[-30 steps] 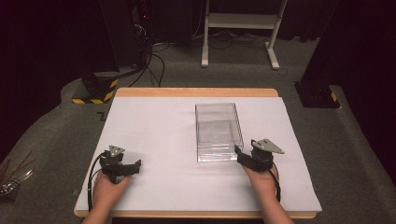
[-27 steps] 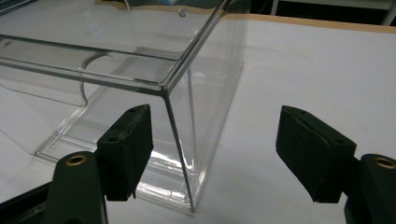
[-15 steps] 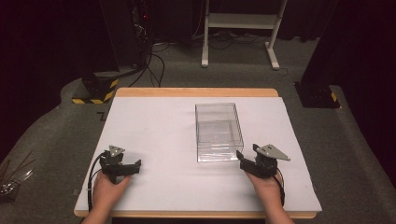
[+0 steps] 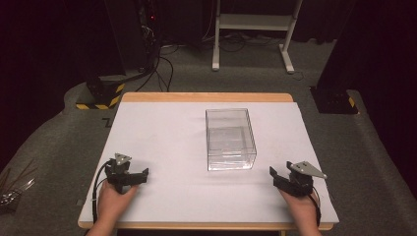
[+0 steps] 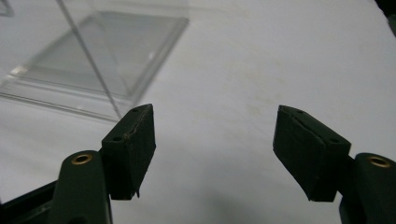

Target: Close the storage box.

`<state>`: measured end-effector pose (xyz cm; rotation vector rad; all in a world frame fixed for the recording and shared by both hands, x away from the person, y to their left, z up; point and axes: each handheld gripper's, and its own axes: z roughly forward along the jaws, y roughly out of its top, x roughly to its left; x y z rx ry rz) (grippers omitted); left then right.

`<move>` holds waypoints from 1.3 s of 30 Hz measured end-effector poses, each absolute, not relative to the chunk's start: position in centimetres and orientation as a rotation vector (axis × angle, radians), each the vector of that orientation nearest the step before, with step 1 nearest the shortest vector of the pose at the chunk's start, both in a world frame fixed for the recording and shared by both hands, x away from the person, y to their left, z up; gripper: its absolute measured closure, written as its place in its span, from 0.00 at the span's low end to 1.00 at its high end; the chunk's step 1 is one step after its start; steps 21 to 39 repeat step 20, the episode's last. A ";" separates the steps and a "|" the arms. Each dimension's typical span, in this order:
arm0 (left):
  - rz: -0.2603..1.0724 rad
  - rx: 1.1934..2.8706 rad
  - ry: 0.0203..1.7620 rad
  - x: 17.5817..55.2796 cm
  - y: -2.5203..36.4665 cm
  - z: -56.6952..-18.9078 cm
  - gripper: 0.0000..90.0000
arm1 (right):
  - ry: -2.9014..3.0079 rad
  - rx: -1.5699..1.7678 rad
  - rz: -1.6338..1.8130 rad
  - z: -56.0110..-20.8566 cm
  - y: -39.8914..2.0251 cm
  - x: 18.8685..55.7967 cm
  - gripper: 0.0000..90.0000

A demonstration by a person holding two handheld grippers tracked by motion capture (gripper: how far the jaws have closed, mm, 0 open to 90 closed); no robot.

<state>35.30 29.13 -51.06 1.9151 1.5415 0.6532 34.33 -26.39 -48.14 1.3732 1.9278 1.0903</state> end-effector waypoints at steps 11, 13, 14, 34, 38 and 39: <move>0.654 1.915 1.541 35.3 29.1 -51.1 0.01 | 1.941 1.462 0.960 -49.9 -29.7 34.1 0.34; 0.654 1.918 1.540 35.3 29.1 -51.1 0.01 | 1.955 1.481 0.953 -50.0 -29.6 34.2 0.36; 0.654 1.918 1.540 35.3 29.1 -51.1 0.01 | 1.955 1.481 0.953 -50.0 -29.6 34.2 0.36; 0.653 1.916 1.542 35.3 29.1 -51.1 0.01 | 1.996 1.514 0.929 -50.1 -29.7 34.7 0.35; 0.653 1.916 1.542 35.3 29.1 -51.1 0.01 | 1.996 1.514 0.929 -50.1 -29.7 34.7 0.35; 0.653 1.916 1.542 35.3 29.1 -51.1 0.01 | 1.996 1.514 0.929 -50.1 -29.7 34.7 0.35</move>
